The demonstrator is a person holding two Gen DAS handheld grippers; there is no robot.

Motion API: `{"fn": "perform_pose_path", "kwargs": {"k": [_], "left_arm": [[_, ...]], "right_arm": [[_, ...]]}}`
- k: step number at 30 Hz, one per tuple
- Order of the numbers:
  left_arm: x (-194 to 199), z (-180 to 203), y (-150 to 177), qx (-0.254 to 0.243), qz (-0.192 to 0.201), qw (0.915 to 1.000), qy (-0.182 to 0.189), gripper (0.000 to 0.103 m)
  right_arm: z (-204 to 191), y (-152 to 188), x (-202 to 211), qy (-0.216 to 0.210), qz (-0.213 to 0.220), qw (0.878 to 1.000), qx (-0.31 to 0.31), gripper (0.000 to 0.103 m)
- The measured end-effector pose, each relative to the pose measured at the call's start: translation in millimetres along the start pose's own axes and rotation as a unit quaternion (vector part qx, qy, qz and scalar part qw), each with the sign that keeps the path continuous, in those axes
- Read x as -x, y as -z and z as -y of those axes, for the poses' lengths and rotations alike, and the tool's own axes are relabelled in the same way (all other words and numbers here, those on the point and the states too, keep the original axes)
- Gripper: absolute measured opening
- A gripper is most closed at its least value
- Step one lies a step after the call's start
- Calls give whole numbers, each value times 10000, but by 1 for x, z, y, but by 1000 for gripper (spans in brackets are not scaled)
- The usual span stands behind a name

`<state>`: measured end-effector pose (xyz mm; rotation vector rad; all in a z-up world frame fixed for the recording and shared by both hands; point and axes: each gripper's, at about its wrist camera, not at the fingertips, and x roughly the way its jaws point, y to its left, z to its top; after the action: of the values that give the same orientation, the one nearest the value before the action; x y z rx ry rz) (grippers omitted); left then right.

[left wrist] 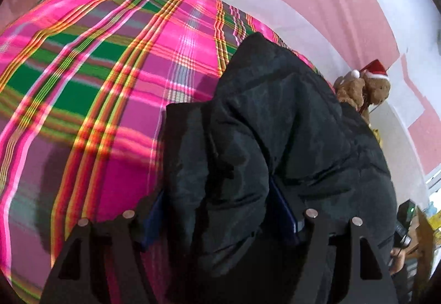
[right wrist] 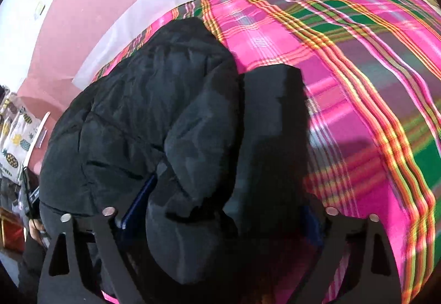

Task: Fold large clothes

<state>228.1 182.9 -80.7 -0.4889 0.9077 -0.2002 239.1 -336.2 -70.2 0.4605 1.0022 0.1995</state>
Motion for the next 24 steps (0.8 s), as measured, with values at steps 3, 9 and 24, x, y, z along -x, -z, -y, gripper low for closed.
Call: {"fn": "perform_pose_path", "kwargs": {"k": [3, 9, 24], "left_arm": [[-3, 3, -1, -15, 33, 10000, 4, 70], [-4, 24, -1, -298, 183, 9991, -257, 42], [54, 55, -18, -451, 823, 9948, -408, 19]], "right_arm": [[-1, -4, -4, -79, -31, 9999, 57, 72], [-20, -8, 0, 99, 92, 9992, 384, 45], [-40, -12, 50, 60, 563, 9968, 570, 27]]}}
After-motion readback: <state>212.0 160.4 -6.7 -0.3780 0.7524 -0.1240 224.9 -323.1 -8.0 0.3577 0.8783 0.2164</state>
